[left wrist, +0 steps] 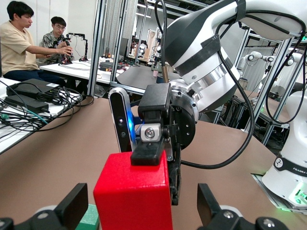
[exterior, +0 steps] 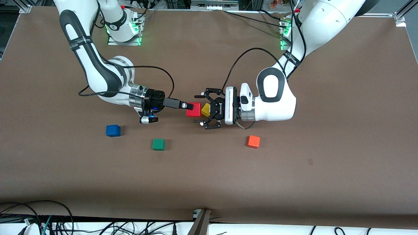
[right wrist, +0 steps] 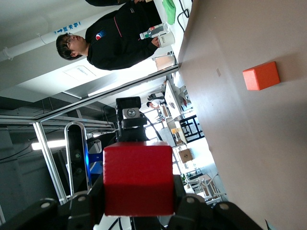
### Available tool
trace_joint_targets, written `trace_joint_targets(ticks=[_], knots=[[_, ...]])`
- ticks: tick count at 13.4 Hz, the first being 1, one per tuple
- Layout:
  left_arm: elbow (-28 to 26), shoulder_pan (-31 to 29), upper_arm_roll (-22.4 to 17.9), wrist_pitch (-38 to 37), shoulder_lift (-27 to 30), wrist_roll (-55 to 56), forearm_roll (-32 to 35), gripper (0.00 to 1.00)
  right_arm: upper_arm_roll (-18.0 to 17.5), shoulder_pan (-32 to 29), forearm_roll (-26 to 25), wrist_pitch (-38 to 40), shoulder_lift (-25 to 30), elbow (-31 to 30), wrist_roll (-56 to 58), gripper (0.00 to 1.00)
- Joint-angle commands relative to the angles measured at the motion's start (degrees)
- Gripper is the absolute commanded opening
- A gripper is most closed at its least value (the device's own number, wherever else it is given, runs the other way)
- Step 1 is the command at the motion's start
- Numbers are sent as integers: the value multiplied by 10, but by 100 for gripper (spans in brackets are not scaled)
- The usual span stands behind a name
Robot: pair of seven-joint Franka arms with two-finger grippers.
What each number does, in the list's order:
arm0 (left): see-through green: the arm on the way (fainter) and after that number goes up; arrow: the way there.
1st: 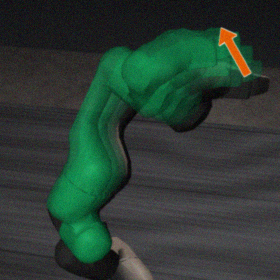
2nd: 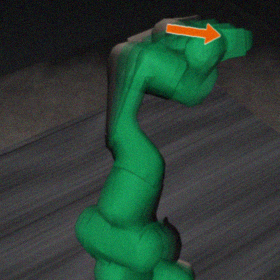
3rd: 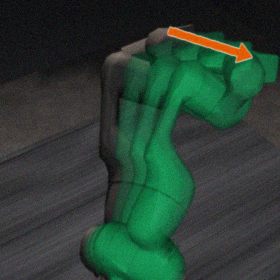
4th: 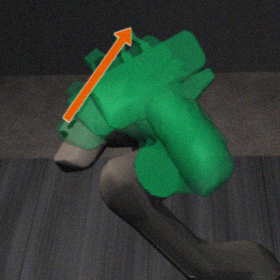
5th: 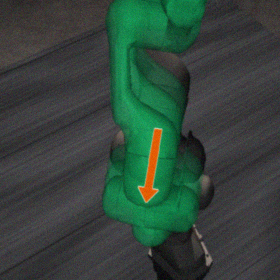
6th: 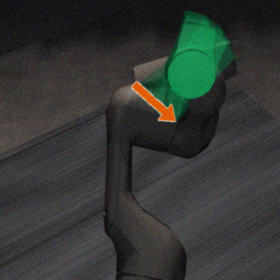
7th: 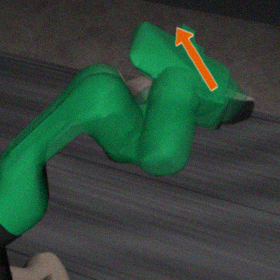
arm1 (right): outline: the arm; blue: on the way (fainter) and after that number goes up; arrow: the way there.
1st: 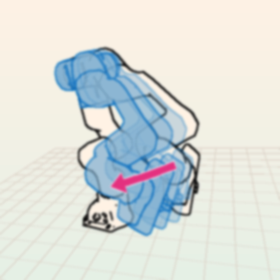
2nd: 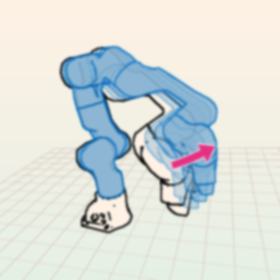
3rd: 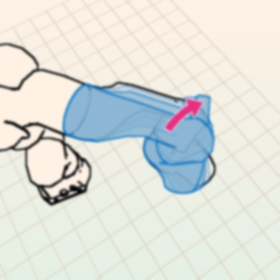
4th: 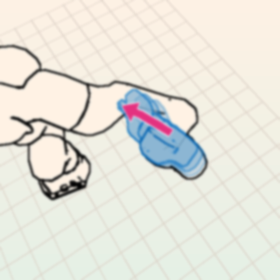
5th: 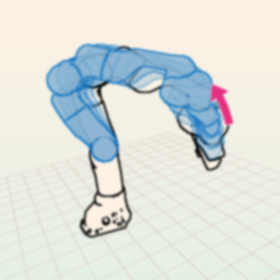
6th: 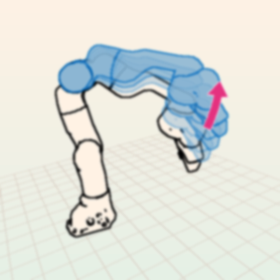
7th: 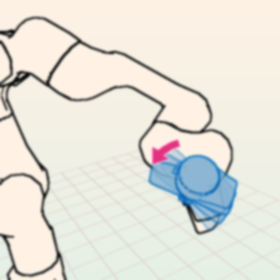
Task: Pass red block to right arm, stack on blue
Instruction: 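Open the left gripper while the right gripper pulls the cube away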
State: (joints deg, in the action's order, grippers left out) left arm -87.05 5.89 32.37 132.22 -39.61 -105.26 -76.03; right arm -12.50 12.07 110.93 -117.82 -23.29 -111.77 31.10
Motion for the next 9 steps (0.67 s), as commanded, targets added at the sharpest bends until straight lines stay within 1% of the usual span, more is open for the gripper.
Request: trace_joint_targets(ticks=[1, 2, 4, 6, 7, 8, 9], knots=[[5, -3, 1, -4, 13, -8, -14, 100, 5, -3, 10, -5, 11, 3, -3, 0], [3, -6, 0, -6, 19, 0, -13, 100, 13, -3, -3, -5, 14, 3, -5, 0], [-4, -22, -2, -29, 24, 16, -8, 100, 32, -3, -61, -4, 23, 8, -32, 0], [-6, -29, -4, -33, 32, 62, 27, 100, 48, -3, -120, -4, 37, 15, -63, 0], [-5, -32, -4, -33, 37, 99, 54, 100, 58, -3, -156, -3, 45, 17, -82, 0], [-5, -34, -5, -34, 37, 136, 83, 100, 69, -3, -205, -3, 56, 19, -108, 0], [-5, -39, -5, -34, 40, 168, 115, 100, 82, -3, -265, 0, 65, 25, -133, 0]])
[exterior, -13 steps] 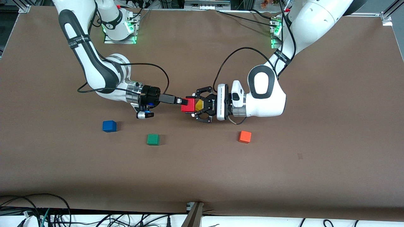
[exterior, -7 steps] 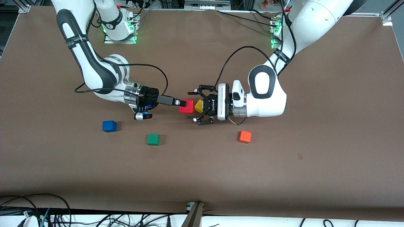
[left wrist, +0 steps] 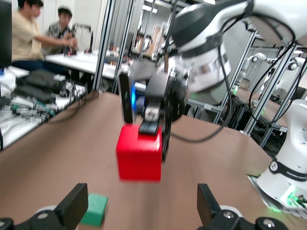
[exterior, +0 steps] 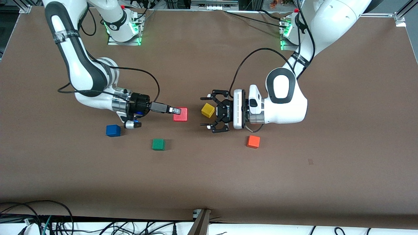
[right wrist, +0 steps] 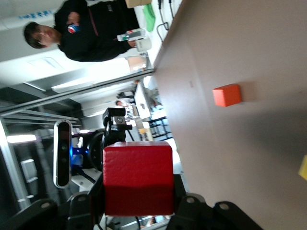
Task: Pass red block to right arm, stack on blue
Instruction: 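Open the left gripper while the right gripper pulls the cube away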
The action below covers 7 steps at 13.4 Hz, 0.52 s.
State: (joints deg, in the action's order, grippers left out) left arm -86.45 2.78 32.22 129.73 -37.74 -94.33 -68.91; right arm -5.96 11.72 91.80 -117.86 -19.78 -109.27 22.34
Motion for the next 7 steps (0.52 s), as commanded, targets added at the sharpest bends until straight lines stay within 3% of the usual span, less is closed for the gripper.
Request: trace_joint_targets(ticks=[1, 7], knots=[[-11, -11, -3, -14, 21, 84, 74, 100, 28, 1, -129, 3, 41, 1, -69, 0], [-10, -44, -6, -65, 35, 230, 206, 100, 75, 1, -442, 36, 90, 5, -158, 0]])
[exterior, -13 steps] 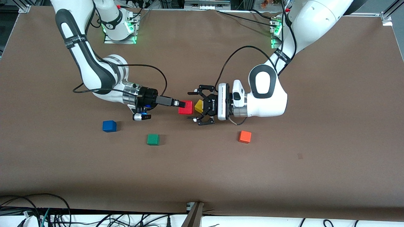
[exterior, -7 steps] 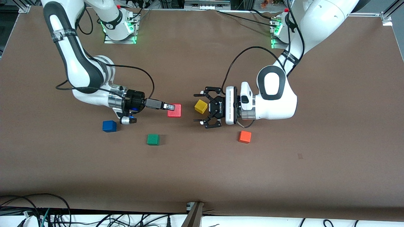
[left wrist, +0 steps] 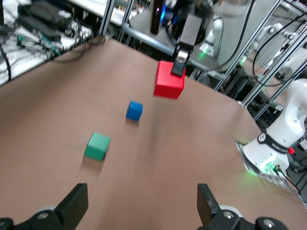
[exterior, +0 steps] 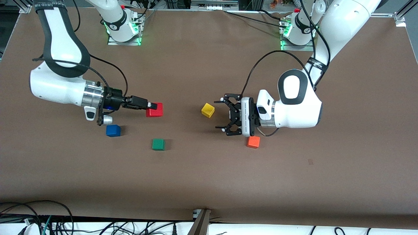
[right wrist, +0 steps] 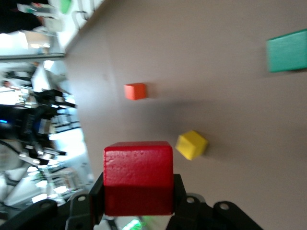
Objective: Pass red block to right arm, stack on blue
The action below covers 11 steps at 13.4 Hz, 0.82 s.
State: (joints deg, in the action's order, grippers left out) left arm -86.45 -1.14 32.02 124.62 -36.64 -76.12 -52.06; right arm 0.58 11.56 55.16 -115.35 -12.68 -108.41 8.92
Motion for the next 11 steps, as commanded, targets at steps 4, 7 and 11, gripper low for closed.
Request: trace_joint_targets(ticks=[4, 7, 11], knots=[[-6, -25, -40, -94, 59, 136, 94, 100, 24, 3, -270, 19, 23, -4, -57, 0], [-10, -20, -70, -140, 82, 212, 121, 100, 39, 2, -386, 19, 21, -6, -72, 0], [-12, 23, -137, -176, 135, 366, 193, 100, 54, 2, -482, -21, 11, -31, -72, 0]])
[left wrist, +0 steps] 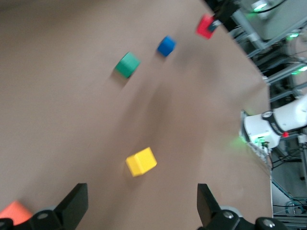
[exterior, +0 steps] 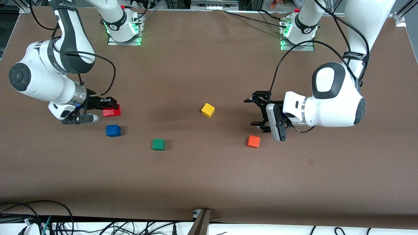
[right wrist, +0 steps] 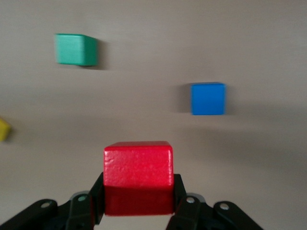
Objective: Pass red block to right arm, stack on blue
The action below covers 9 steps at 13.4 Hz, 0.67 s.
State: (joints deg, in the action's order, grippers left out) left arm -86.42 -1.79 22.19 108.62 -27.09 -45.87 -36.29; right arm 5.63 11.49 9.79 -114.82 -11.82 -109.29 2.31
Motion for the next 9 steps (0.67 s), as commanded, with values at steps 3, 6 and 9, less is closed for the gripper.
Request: trace_joint_targets(ticks=[3, 6, 9], knots=[[-12, 47, -95, -48, 75, 132, 109, 100, 10, 3, -54, -143, -2, -90, 0, 0], [-12, 62, -137, -89, 113, 193, 211, 100, 17, 3, -63, -217, -31, -106, 2, 0], [-12, 86, -176, -139, 145, 281, 291, 100, 20, 2, -64, -258, -52, -105, 9, 0]])
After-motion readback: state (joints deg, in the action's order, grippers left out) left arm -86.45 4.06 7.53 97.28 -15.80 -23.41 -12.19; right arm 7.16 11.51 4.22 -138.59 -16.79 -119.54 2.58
